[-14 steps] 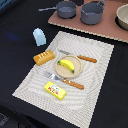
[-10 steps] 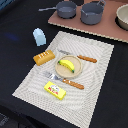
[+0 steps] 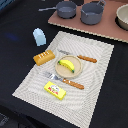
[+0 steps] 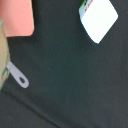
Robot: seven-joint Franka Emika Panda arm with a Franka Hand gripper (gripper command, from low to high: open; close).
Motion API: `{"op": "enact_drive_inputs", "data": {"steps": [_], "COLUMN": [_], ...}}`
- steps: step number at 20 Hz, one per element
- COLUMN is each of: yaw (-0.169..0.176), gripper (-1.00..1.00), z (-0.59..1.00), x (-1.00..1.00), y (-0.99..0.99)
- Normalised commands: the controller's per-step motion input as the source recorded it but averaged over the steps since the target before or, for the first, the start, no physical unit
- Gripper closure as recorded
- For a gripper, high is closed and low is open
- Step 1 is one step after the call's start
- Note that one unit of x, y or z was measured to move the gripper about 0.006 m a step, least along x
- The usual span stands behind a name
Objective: Interact with the objects in diverse but meaningful ways.
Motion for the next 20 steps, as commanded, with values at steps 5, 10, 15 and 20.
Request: {"op": "enact_drive_inputs", "data": {"steps": [5,10,15,20], "yaw": [0.094,0.123,0.110,0.108], "gripper": [-1.00,-1.00,-1.00,-1.00], "z": [-0.50,-0.46,-0.46,-0.46], "x": [-0.46,-0.43,-0.39,-0.29], "y": [-0.45,-0.27,-0.15,0.00]}}
